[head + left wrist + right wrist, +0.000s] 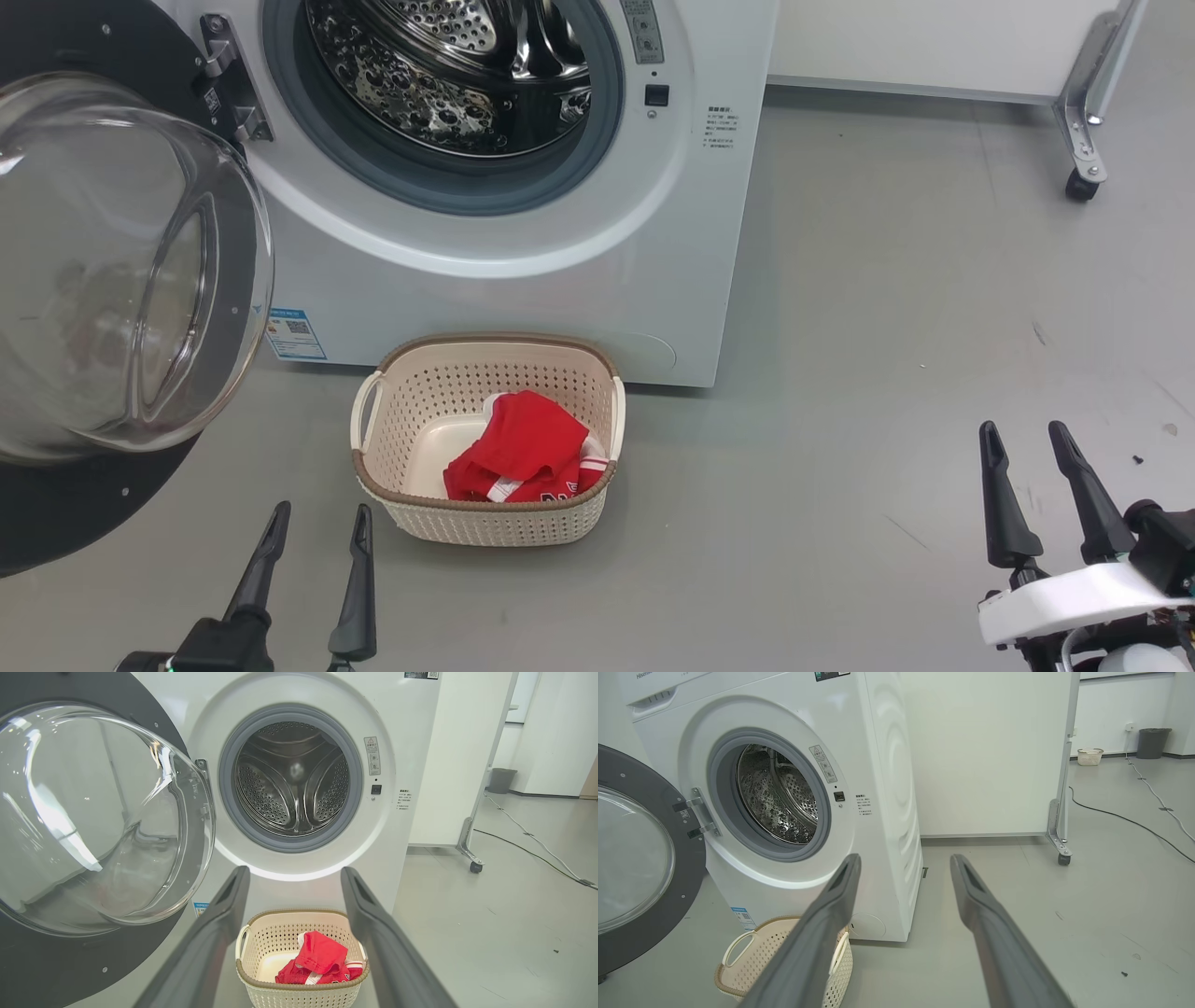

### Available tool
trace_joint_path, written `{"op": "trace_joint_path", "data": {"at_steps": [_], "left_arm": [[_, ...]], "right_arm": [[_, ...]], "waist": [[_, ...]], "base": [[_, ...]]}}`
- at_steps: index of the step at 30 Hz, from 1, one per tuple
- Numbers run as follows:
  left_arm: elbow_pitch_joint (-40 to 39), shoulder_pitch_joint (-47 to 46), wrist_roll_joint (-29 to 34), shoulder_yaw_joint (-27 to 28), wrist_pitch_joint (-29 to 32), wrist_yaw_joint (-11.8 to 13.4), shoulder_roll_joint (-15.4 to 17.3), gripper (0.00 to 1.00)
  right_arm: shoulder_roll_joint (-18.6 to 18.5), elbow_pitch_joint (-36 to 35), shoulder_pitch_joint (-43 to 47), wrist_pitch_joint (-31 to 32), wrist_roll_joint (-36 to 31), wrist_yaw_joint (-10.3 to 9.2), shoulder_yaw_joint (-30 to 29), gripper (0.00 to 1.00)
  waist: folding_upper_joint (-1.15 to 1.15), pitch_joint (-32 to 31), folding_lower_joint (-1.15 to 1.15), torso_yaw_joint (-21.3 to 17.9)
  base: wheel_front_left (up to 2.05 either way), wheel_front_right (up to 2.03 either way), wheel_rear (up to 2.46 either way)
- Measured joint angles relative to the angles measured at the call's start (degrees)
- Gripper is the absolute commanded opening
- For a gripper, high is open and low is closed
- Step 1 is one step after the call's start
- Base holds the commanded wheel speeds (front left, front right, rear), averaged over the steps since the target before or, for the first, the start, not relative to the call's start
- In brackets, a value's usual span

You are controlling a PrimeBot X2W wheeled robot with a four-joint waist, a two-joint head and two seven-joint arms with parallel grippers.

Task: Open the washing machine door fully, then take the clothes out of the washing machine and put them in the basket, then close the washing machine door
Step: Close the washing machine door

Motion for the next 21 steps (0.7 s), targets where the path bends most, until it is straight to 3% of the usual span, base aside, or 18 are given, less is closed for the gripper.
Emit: {"op": "trace_joint_path", "data": {"at_steps": [21], "left_arm": [[0.0, 0.0, 0.0, 0.0, 0.0, 0.0, -0.8, 1.00]], "right_arm": [[-0.4, 0.0, 0.0, 0.0, 0.0, 0.00, 0.0, 1.00]], "waist": [[0.00, 0.0, 0.00, 0.1]], "base": [[0.00, 0.00, 0.00]]}}
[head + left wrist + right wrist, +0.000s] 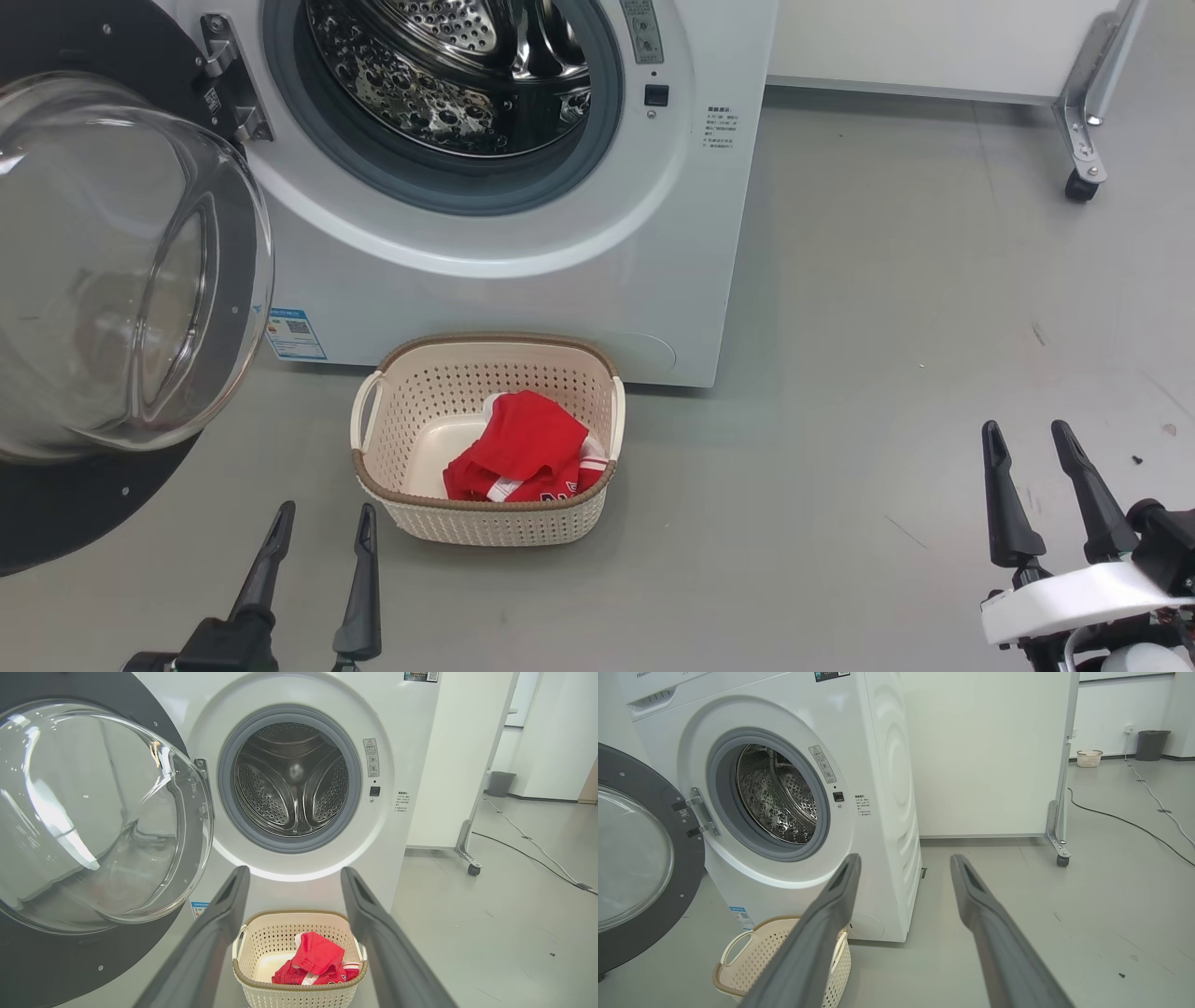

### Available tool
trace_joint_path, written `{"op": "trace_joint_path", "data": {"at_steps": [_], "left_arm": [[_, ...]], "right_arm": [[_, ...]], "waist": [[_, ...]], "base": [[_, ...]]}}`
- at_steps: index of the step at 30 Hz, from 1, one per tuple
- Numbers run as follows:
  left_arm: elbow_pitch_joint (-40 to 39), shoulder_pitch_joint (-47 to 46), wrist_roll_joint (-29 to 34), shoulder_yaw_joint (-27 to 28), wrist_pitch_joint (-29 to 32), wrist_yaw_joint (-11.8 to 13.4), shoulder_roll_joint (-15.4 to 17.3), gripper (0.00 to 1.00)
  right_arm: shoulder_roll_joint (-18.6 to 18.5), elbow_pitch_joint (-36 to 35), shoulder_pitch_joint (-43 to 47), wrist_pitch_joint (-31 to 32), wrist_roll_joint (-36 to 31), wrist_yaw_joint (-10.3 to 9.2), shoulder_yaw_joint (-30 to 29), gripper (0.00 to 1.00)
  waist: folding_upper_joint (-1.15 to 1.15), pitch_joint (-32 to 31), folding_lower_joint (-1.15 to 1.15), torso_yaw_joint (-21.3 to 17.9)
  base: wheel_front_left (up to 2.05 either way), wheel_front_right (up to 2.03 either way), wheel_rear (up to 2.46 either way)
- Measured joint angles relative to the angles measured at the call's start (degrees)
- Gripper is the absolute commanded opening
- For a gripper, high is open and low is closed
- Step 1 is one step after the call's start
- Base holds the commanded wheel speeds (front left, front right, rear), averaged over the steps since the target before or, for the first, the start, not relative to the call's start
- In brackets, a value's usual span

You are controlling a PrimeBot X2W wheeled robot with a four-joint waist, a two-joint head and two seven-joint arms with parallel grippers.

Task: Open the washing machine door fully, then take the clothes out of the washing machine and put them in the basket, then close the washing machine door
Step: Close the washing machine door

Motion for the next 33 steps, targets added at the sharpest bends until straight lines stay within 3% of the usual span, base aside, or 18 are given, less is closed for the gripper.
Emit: {"op": "trace_joint_path", "data": {"at_steps": [16, 33], "left_arm": [[0.1, 0.0, 0.0, -0.5, 0.0, 0.0, -0.3, 1.00], [-0.2, 0.0, 0.9, -1.2, 0.0, 0.6, -0.8, 1.00]], "right_arm": [[-0.1, -0.7, 0.0, 0.0, 0.1, 0.00, -0.5, 1.00], [-1.2, -3.0, 0.1, 0.0, 0.1, 0.00, 2.5, 1.00]], "waist": [[0.00, 0.6, 0.00, 1.2], [0.00, 2.1, 0.00, 8.2]], "base": [[0.00, 0.00, 0.00], [0.00, 0.00, 0.00]]}}
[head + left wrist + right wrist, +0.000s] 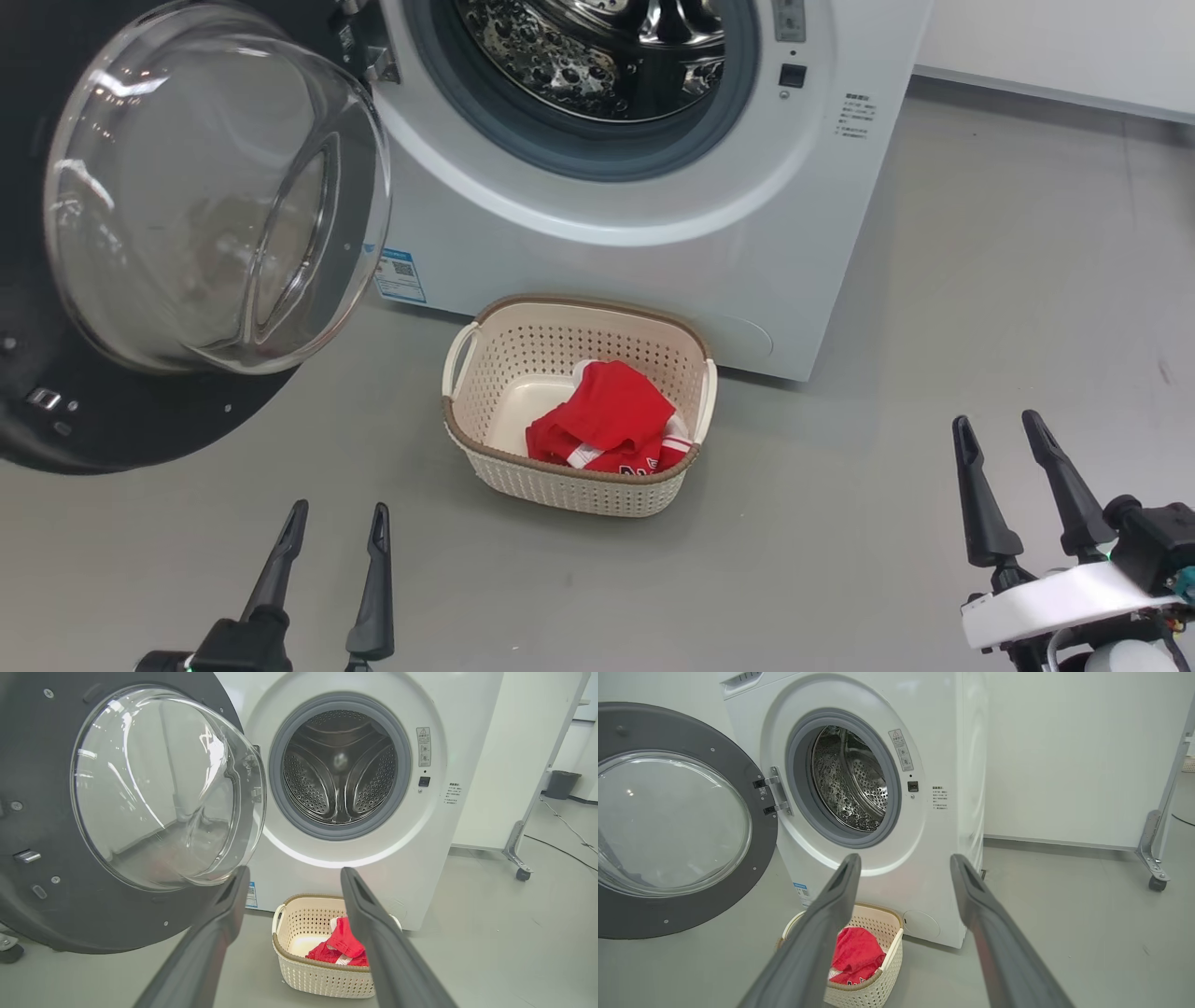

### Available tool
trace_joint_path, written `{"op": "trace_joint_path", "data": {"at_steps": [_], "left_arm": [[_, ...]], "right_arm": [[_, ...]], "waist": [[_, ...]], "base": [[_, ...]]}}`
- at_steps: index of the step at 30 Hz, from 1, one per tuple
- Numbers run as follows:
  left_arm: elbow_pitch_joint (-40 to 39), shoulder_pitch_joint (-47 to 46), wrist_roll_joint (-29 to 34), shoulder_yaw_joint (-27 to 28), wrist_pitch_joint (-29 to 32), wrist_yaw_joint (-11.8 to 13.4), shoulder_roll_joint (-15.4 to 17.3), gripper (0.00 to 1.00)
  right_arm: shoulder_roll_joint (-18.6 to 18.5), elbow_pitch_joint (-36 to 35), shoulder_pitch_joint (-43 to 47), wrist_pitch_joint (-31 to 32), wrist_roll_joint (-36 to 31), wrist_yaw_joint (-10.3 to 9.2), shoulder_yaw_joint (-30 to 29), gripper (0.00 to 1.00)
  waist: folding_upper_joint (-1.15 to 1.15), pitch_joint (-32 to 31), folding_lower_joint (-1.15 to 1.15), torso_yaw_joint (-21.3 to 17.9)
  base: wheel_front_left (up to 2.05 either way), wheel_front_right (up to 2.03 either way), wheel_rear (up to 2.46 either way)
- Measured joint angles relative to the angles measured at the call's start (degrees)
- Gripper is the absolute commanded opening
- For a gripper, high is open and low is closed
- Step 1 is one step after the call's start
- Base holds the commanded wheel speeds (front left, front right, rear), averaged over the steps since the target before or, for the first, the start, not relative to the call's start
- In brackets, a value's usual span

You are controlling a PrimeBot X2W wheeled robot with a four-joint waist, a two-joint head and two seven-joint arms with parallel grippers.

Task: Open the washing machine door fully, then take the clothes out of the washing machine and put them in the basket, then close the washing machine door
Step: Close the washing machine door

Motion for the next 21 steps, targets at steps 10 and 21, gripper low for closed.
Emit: {"op": "trace_joint_path", "data": {"at_steps": [10, 21], "left_arm": [[-1.9, 2.5, 0.6, 2.7, 0.0, 0.5, -0.1, 1.00], [-4.7, 4.6, 0.8, 6.6, 0.0, 0.9, -0.2, 1.00]], "right_arm": [[-0.2, -0.4, -0.1, 0.0, 0.0, 0.00, 4.4, 1.00], [-0.2, -0.3, -2.4, 0.0, 0.0, 0.00, 8.8, 1.00]], "waist": [[0.00, 0.4, 0.00, 7.1], [0.00, 0.0, 0.00, 13.5]], "base": [[0.00, 0.00, 0.00], [0.00, 0.00, 0.00]]}}
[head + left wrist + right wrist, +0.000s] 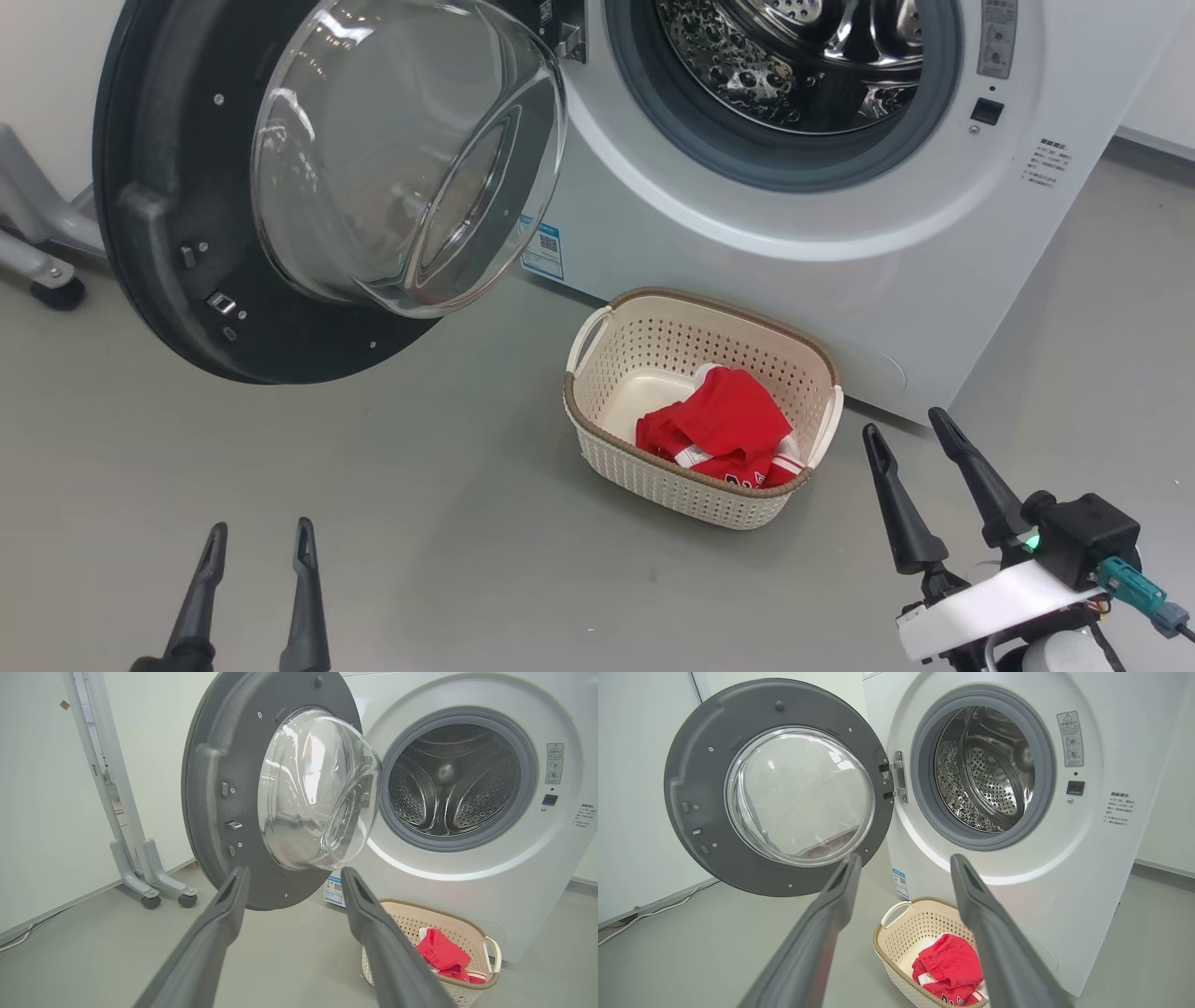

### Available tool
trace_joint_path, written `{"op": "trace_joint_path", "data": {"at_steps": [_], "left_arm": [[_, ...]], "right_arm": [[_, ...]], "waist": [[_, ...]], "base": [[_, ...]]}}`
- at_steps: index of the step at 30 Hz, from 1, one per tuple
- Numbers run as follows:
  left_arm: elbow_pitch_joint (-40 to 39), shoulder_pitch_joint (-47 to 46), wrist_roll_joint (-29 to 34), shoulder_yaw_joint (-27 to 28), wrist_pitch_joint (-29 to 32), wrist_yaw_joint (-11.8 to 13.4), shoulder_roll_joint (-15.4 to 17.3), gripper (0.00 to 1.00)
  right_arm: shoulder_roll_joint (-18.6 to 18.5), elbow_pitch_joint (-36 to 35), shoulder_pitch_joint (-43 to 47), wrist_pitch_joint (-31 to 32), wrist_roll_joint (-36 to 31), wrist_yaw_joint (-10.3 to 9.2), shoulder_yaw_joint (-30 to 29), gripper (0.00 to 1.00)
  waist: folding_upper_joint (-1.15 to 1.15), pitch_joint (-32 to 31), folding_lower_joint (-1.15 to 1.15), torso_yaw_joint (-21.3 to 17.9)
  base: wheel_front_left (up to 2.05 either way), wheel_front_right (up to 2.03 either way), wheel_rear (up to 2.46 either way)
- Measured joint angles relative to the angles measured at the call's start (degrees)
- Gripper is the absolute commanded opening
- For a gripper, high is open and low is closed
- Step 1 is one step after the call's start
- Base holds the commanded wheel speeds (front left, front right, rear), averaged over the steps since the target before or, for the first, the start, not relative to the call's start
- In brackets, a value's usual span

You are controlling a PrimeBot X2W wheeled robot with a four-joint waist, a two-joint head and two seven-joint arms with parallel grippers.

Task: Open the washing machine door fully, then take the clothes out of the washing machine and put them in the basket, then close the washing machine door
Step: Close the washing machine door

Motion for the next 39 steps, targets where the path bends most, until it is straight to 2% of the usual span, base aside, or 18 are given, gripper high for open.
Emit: {"op": "trace_joint_path", "data": {"at_steps": [9, 39], "left_arm": [[-2.1, 1.9, 0.0, 2.6, 0.0, 0.0, -0.1, 1.00], [-4.6, 3.8, 0.3, 3.0, 0.0, 0.3, -0.8, 1.00]], "right_arm": [[0.1, 0.9, -1.4, 0.0, 0.5, 0.00, 2.3, 1.00], [0.2, 3.3, -2.7, 0.0, 1.5, 0.00, 2.2, 1.00]], "waist": [[0.00, -0.5, 0.00, 1.5], [0.00, -0.7, 0.00, 1.3]], "base": [[0.00, 0.00, 0.00], [0.00, 0.00, 0.00]]}}
